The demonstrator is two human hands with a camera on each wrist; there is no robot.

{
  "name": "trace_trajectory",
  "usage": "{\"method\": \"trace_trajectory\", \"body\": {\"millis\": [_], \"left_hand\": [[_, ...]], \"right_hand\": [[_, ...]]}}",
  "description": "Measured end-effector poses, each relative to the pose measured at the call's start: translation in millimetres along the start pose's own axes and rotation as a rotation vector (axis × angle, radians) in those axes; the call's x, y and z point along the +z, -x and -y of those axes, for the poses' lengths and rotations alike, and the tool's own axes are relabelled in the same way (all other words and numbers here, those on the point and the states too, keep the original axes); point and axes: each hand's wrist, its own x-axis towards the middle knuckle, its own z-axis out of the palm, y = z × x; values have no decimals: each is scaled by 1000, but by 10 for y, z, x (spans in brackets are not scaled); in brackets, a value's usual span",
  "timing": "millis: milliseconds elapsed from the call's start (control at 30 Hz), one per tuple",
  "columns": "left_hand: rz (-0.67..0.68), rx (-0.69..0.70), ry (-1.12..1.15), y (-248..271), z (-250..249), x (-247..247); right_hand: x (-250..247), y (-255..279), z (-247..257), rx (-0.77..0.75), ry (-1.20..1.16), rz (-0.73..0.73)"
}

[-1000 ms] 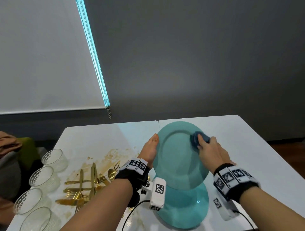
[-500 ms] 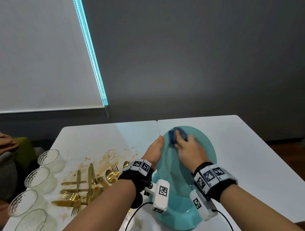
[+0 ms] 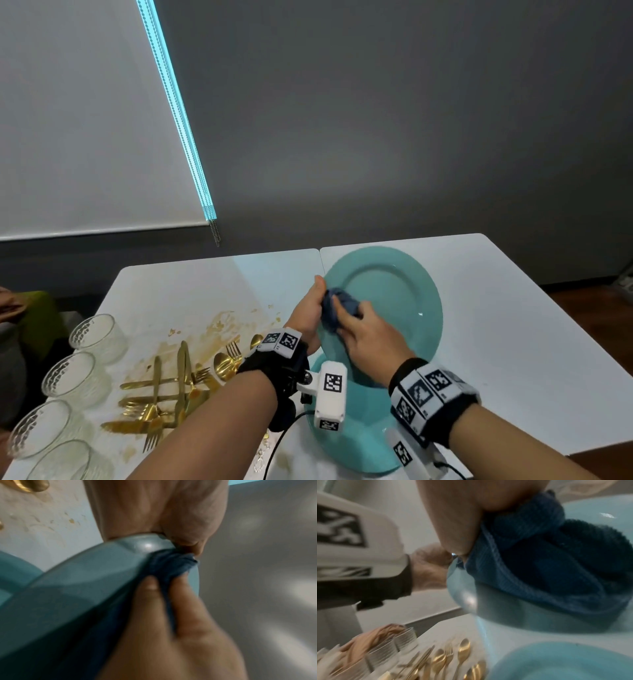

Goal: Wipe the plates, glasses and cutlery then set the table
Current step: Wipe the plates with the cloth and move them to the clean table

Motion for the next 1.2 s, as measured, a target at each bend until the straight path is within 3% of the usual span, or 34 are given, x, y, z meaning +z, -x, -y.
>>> {"method": "trace_trajectory", "body": {"millis": [167,233,300,433,533,633,733,800,867,967,1100,1200], "left_hand": [[15,37,-1,29,-94,-109],[1,64,-25,34,-86,-153],[-14,93,-35,54,-79,-168],[-8,120,-53,24,-33,-128],[5,119,-97,-18,67,14],[-2,82,-109,-63,143,83],[-69,70,-125,-119,173,-50],[-112,87,-149,-120,169,-164],[-126,81,-146,-104,180,-271],[-166,37,-125,-73,240,-358],[-178,-11,-101,-11,328,-307],[-159,-35,-92,-7,473,-210]], "right_hand": [[147,333,-345,-261,251,195],[82,371,-619,-286,345,245],[-73,346,-861,-185,389,272],[-369,137,-869,214,305,74],[-324,-12,-614,302,95,-53],[-108,26,-325,170,10,-1],[134,267,-238,-66,171,146],[241,436,-405,-150,258,283],[302,538,-680,-205,303,309],[174,516,-991,-78,356,328],[-55,260,-918,324,147,140],[29,132,-680,385,-1,117]]}}
